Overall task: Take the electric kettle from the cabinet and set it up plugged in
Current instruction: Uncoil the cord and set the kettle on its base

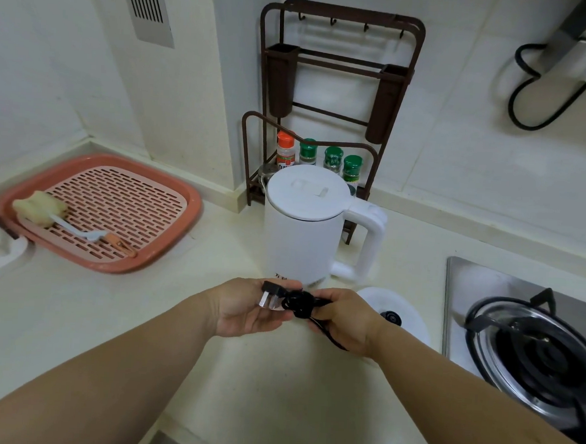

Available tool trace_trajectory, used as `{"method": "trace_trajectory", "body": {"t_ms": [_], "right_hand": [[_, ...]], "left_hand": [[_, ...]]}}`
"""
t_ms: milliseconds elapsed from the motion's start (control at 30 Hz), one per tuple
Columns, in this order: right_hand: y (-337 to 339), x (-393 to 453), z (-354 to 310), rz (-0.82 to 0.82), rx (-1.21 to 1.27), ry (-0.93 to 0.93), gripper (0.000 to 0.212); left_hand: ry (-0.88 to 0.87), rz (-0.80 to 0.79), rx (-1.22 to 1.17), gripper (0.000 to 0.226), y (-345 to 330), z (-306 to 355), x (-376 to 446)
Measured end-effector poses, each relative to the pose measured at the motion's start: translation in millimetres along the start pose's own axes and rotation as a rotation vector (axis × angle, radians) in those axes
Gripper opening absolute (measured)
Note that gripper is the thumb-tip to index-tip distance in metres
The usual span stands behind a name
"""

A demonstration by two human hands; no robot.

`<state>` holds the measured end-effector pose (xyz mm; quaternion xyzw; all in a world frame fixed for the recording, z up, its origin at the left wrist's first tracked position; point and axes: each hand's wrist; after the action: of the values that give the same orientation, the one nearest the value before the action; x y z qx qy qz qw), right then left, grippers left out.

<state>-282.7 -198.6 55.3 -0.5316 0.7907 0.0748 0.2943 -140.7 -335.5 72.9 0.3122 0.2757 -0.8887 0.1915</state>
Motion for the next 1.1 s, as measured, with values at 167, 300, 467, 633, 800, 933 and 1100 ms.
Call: {"method": "trace_trajectory", "body": {"t_ms": [167,300,467,633,800,933,1100], "right_hand": [[-3.0,3.2,0.6,0.044,0.0,0.037,0.029],[-5.7,5.0,0.0,0.129,0.008,0.094,0.03],[-8.7,6.6,7.0,0.227,-0.241,0.113,0.033],[-14.7,10.3,13.2,0.295,-0.448,0.08,0.036],[-22.2,12.1,11.9,0.316,-0.484,0.023,0.033],[-26.7,13.1,11.0,0.323,-0.504,0.062,0.027],[-36.8,18.3,11.0,0.307,-0.428,0.145,0.019]], "left_hand": [[0.009,0.017,0.104,0.02,6.5,2.4,1.8],[0.061,0.054,0.277,0.019,17.2,-6.0,3.6],[0.046,0.102,0.437,0.012,19.9,-4.1,-4.2],[-0.214,0.323,0.096,0.032,32.6,12.1,-13.1],[-0.319,0.736,-0.026,0.023,50.3,18.0,-17.5],[-0.142,0.767,0.352,0.007,50.0,5.5,-13.0],[-0.203,0.87,0.53,0.062,48.1,-10.2,-3.9]]}}
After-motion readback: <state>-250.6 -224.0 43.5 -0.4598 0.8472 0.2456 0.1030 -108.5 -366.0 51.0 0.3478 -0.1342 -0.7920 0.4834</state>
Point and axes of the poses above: each hand's wrist, its own x-axis towards the middle knuckle, its own y-axis out of the back of the hand, z = x × y
